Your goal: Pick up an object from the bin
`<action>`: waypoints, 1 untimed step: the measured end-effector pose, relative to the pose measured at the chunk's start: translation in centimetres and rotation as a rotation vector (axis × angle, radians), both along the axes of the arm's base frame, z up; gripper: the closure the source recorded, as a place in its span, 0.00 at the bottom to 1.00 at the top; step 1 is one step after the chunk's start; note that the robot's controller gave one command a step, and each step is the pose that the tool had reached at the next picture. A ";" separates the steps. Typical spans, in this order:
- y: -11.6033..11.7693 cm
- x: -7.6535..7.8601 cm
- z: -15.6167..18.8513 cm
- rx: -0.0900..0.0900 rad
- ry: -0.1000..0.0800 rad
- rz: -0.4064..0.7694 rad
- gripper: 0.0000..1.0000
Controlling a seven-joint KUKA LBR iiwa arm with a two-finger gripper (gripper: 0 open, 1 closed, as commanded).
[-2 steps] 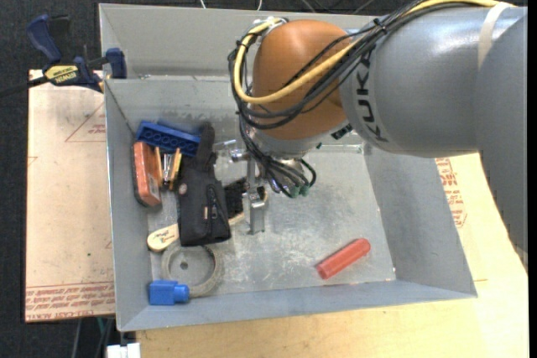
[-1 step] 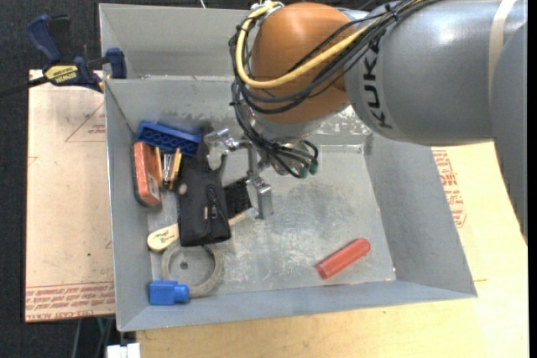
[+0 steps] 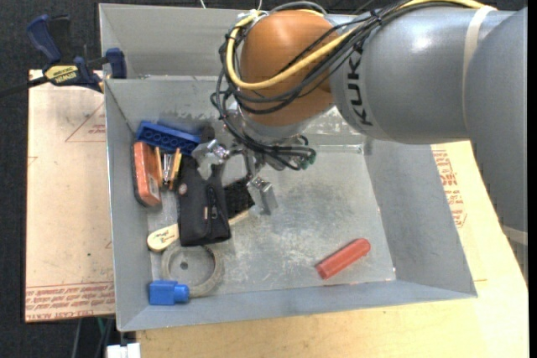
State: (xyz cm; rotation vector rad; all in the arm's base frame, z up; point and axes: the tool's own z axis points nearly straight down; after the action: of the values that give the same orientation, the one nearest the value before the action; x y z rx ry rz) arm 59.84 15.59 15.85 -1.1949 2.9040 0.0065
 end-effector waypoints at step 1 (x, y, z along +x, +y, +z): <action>0.4 -0.6 0.1 0.004 -0.005 -0.240 0.00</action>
Offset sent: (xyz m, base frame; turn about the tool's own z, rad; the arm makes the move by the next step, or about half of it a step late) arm 0.0211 -0.0113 -0.0266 0.2104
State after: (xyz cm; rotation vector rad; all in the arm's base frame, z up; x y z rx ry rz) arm 59.23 16.01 15.92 -0.8367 3.0197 0.0092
